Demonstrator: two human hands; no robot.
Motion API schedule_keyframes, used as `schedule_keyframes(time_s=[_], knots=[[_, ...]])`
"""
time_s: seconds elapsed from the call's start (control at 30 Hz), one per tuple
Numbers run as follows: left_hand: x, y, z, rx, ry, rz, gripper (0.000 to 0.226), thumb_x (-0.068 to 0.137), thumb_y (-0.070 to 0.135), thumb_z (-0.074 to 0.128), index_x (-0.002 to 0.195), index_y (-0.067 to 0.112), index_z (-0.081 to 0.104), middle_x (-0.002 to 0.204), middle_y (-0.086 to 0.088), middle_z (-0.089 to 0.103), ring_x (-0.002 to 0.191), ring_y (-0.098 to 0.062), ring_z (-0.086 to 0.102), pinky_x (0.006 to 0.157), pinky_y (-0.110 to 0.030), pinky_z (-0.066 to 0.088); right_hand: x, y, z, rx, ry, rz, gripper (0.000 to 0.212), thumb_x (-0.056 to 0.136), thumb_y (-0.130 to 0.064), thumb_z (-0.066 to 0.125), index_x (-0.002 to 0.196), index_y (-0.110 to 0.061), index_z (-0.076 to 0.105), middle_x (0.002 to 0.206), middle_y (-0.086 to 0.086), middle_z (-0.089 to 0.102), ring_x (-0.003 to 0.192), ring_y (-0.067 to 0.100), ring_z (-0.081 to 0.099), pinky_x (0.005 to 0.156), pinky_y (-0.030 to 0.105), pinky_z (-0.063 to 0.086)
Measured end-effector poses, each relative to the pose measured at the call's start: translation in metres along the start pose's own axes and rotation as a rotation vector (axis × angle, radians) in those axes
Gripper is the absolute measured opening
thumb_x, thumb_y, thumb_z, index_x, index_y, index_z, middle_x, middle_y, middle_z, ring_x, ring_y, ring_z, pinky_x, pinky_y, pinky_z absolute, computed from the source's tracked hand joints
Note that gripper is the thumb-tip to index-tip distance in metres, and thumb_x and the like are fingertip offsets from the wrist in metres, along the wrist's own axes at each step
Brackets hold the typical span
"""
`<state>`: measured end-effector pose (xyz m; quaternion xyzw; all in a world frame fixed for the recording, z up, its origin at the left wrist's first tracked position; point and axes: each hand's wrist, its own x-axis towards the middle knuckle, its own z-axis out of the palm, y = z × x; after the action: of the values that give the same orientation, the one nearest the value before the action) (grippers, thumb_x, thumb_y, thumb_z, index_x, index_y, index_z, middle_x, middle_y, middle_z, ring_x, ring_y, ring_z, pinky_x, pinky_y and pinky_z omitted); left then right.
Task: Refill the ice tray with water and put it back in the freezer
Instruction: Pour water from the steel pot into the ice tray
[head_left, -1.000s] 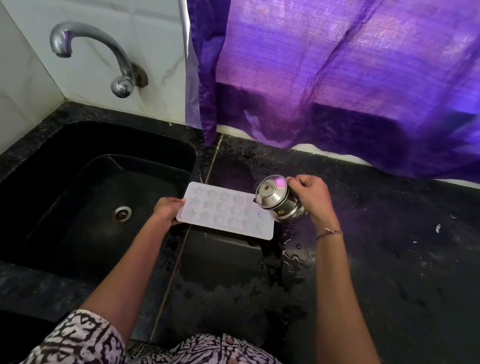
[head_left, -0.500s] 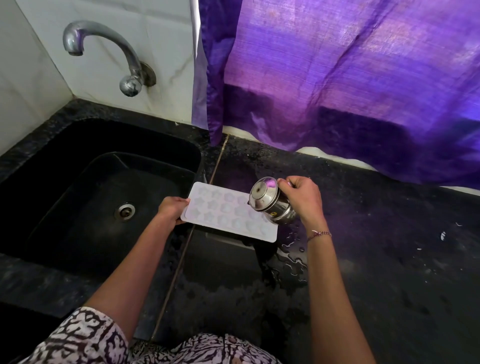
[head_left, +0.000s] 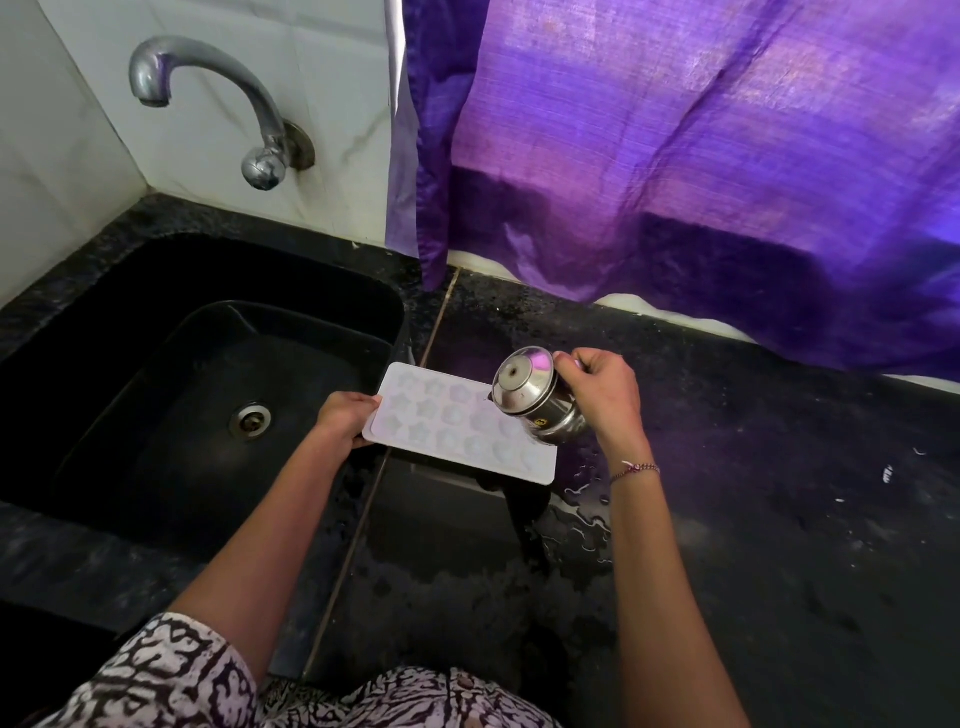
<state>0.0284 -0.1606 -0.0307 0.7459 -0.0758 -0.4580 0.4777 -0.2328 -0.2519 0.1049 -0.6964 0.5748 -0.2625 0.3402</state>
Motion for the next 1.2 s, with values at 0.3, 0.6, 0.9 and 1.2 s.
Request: schedule_keyframes(time_s=[0.3, 0.6, 0.9, 1.2], knots=[[-0.001, 0.0, 0.001, 0.009, 0.002, 0.005, 0.013, 0.089, 0.013, 0.065, 0.097, 0.002, 0.064, 0.077, -0.007, 0.062, 0.066, -0.019, 0.061, 0.054, -0.029, 0.053, -0.005, -0.012, 0.011, 0.021, 0.008, -0.029, 0.046, 0.086, -0.03, 0.06, 0.051, -0.018, 0.033, 0.05, -0.002, 0.036, 0.051, 0.011, 0.034, 0.054, 0.03, 0.028], [-0.003, 0.002, 0.0, 0.013, 0.004, -0.002, 0.013, 0.089, 0.011, 0.064, 0.097, 0.002, 0.064, 0.077, -0.007, 0.063, 0.066, -0.018, 0.061, 0.045, -0.022, 0.054, -0.006, -0.016, 0.012, -0.02, 0.036, -0.007, 0.043, 0.087, -0.031, 0.059, 0.052, -0.018, 0.036, 0.052, 0.0, 0.04, 0.052, 0.012, 0.037, 0.052, 0.029, 0.028], [-0.005, 0.005, -0.002, 0.023, -0.008, -0.012, 0.017, 0.087, 0.008, 0.064, 0.101, -0.002, 0.063, 0.08, -0.007, 0.063, 0.068, -0.02, 0.062, 0.047, -0.026, 0.053, -0.006, -0.019, 0.017, -0.035, 0.038, -0.018, 0.04, 0.087, -0.032, 0.058, 0.055, -0.019, 0.039, 0.056, 0.004, 0.042, 0.055, 0.014, 0.039, 0.055, 0.029, 0.03], [-0.011, 0.007, -0.002, 0.047, -0.009, -0.011, 0.013, 0.088, 0.011, 0.064, 0.098, 0.003, 0.063, 0.091, -0.01, 0.064, 0.067, -0.017, 0.061, 0.047, -0.024, 0.051, -0.006, -0.035, 0.027, -0.026, 0.036, -0.07, 0.047, 0.087, -0.031, 0.058, 0.052, -0.017, 0.031, 0.051, 0.0, 0.034, 0.051, 0.013, 0.033, 0.052, 0.03, 0.026]])
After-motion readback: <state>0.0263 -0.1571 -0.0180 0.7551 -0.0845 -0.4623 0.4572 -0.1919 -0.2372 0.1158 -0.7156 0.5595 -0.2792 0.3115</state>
